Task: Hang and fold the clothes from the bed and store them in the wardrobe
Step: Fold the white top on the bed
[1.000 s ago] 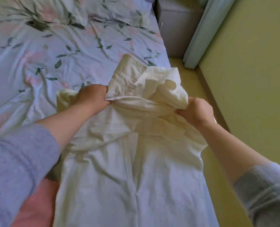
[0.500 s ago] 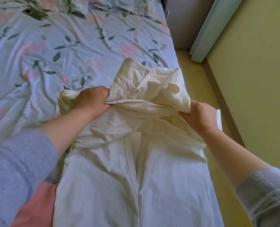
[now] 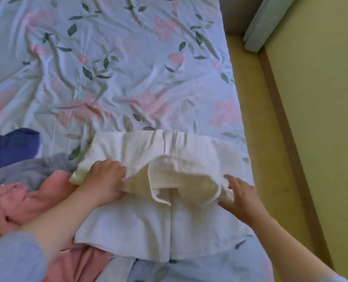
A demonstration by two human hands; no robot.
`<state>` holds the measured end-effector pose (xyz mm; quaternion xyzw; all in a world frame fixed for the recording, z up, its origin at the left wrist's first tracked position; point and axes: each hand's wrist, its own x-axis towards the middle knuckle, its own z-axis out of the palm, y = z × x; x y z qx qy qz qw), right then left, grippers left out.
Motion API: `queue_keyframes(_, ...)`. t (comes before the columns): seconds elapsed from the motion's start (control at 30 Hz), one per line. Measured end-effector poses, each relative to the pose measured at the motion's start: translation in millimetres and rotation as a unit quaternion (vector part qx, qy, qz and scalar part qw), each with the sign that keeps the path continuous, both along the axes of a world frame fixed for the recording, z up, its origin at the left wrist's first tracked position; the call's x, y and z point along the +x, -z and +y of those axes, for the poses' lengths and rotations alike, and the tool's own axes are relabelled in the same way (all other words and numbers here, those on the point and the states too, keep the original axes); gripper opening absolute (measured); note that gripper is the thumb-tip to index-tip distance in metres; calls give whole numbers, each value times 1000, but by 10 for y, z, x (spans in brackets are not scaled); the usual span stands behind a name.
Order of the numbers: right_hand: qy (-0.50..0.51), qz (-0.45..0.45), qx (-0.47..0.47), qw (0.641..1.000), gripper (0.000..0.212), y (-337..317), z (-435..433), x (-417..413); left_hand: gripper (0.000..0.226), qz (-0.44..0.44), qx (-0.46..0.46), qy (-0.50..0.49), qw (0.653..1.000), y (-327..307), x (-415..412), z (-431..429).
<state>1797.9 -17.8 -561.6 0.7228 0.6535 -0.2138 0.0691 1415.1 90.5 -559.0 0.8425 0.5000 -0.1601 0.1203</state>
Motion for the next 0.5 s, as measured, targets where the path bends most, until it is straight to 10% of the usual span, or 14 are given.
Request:
queue_keyframes(0.37, 45, 118, -43, 991, 55, 288, -488, -511, 50, -91, -190, 28, 977, 366, 120, -657)
queue_keyframes(0.5, 105, 29, -141, 984, 34, 340, -571, -560, 52, -91, -245, -35, 965, 444, 190, -823)
